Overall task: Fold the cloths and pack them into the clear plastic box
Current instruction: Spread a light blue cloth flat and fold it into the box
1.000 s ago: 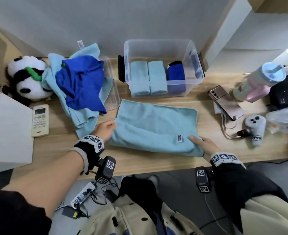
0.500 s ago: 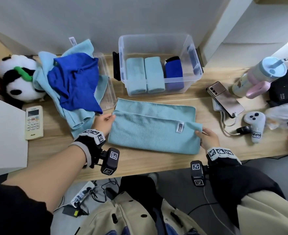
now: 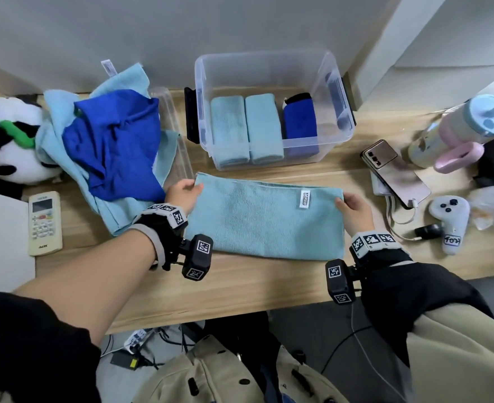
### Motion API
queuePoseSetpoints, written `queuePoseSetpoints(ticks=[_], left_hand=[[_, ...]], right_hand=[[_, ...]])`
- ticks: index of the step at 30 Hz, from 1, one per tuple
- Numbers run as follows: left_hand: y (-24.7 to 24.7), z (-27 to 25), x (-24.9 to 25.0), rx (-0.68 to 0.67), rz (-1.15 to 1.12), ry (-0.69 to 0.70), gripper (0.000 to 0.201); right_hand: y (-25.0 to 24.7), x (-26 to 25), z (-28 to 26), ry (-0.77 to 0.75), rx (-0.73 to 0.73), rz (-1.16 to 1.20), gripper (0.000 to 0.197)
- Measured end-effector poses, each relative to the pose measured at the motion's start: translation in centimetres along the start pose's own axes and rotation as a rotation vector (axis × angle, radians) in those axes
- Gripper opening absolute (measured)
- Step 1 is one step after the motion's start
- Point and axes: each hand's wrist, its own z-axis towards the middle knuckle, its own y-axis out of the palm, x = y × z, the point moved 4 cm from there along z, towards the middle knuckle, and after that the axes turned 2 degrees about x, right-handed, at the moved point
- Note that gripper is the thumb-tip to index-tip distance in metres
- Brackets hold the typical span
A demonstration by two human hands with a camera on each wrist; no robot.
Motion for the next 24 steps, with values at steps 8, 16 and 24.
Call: queuePoseSetpoints(ticks=[8, 16, 24], left_hand=[[0.2, 0.8, -1.3, 0.032, 0.169, -0.069, 0.022], [0.3, 0.1, -0.7, 0.127, 0.234, -0.057, 0.028], [0.5, -0.3, -0.2, 0.196, 0.266, -0.052, 0.024]], right_hand=[[0.8, 0.3, 1.8, 0.013, 0.096, -0.248, 0.027], [0.8, -0.6, 1.9, 0.061, 0.196, -0.32, 0.024], [1.0, -0.8, 3.3, 0.104, 0.207, -0.396, 0.019]])
